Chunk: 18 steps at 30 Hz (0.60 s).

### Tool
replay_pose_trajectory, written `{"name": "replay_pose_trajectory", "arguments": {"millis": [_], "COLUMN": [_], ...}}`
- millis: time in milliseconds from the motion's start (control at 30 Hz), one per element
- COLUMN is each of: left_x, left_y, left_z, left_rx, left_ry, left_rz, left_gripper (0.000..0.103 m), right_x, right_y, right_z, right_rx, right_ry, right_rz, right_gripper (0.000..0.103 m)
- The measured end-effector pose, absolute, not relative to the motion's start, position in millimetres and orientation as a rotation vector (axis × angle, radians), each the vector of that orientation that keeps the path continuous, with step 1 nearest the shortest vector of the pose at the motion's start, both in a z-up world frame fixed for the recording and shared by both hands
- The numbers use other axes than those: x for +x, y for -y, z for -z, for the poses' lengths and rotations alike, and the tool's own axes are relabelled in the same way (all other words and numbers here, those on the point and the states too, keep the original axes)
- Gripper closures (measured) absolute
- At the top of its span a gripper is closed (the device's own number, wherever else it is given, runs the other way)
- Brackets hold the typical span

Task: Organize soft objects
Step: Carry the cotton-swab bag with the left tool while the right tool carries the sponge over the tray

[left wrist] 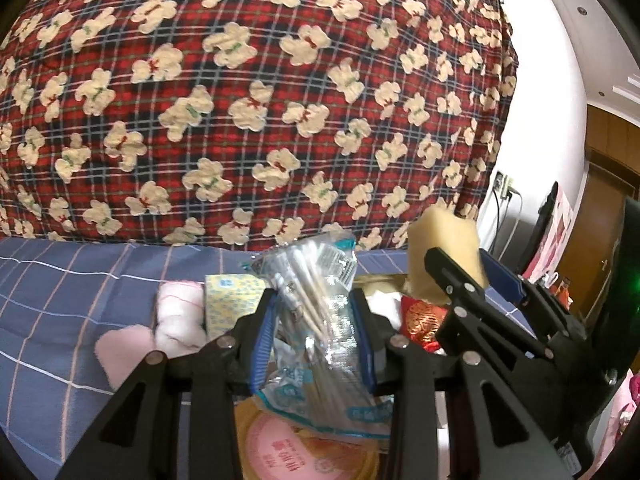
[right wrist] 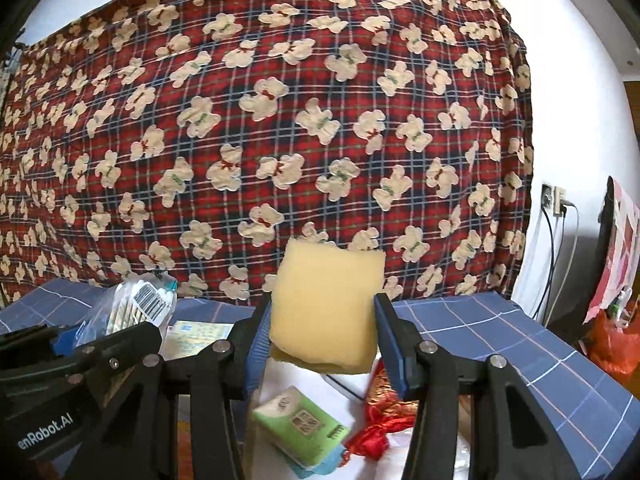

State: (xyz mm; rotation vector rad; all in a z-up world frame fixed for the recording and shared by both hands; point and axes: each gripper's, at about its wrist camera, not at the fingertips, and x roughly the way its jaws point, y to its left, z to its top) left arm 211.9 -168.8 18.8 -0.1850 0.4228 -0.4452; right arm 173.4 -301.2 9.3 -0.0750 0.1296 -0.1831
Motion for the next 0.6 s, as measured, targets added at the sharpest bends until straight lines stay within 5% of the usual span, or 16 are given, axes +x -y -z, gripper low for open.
{"name": "replay_pose_trajectory", "arguments": {"millis": [600], "left_x": [210.5], "left_y": [207.6], "left_z": [-9.0], "left_rx": [-0.155], "left_ry": [-0.469], "left_rz": [0.518], "left_gripper": [0.068], "right_x": [162.8], "right_y": [353.4], "right_z": [-4.2], "right_rx": [-0.014], "right_ry": [-0.153], "right_rz": [0.254], "right_gripper": [0.052]}}
